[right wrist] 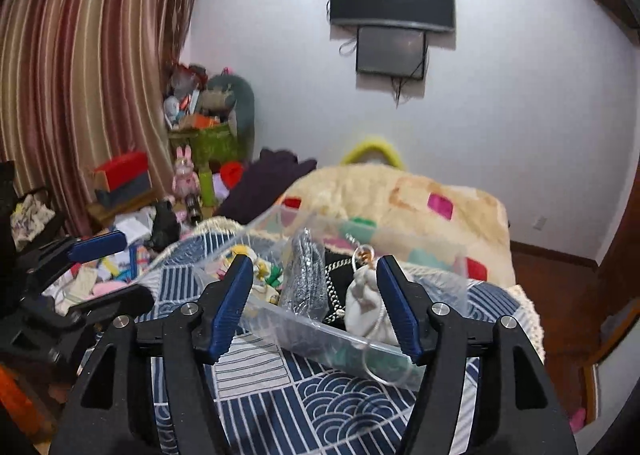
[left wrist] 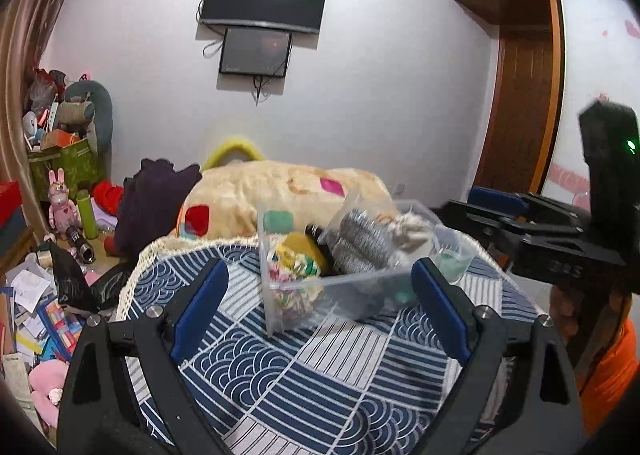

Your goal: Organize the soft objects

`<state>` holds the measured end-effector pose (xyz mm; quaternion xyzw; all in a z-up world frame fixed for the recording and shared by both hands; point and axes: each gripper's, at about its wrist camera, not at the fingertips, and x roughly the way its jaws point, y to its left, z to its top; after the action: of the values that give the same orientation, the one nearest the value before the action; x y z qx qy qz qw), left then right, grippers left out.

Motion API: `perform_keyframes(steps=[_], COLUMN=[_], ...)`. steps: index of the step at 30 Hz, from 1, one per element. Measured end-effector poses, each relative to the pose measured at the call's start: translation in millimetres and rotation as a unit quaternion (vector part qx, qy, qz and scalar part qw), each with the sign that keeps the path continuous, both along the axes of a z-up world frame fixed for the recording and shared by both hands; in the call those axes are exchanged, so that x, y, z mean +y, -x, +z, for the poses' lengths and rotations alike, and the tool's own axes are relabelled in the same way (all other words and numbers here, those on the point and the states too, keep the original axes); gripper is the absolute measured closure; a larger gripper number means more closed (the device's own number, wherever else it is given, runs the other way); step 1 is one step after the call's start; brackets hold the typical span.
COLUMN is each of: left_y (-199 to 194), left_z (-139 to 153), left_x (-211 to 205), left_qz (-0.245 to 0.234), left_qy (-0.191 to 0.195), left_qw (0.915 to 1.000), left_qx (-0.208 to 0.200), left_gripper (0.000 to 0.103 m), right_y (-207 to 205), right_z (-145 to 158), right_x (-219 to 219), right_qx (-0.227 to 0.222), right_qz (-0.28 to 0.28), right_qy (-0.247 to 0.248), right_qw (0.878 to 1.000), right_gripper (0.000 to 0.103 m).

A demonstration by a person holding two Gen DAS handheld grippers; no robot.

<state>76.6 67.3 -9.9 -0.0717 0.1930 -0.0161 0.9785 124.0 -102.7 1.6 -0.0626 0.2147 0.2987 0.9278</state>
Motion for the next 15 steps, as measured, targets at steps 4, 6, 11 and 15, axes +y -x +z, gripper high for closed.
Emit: perform_keyframes(steps=[4, 6, 11, 15], left_y=[10, 16, 31, 39], left_z=[18, 25, 40, 44], left_x=[-4, -8, -20, -23], left_qz=[-0.001, -0.004, -0.006, -0.006], left_qy=[0.001, -0.003, -0.017, -0.016], left_qw=[0.9997, 0.9993, 0.9979, 0.9974], left_qx=[-0.025, -0.037, -0.061, -0.07], left_gripper=[0.005, 0.003, 0.0, 0.0], right_y=[21, 30, 49, 56], right_z=[15, 21, 27, 23], right_x=[-16, -21, -30, -36], right_qx=[-0.028, -0.041, -0.065, -0.061], right_qz=[-0.014, -0.018, -0.031, -0.031], right_qy=[-0.023, -0.029, -0.043, -0.054], right_qw=[0.999, 0.999, 0.996, 0.996], right_gripper=[0.029, 0.028, 0.02, 0.018])
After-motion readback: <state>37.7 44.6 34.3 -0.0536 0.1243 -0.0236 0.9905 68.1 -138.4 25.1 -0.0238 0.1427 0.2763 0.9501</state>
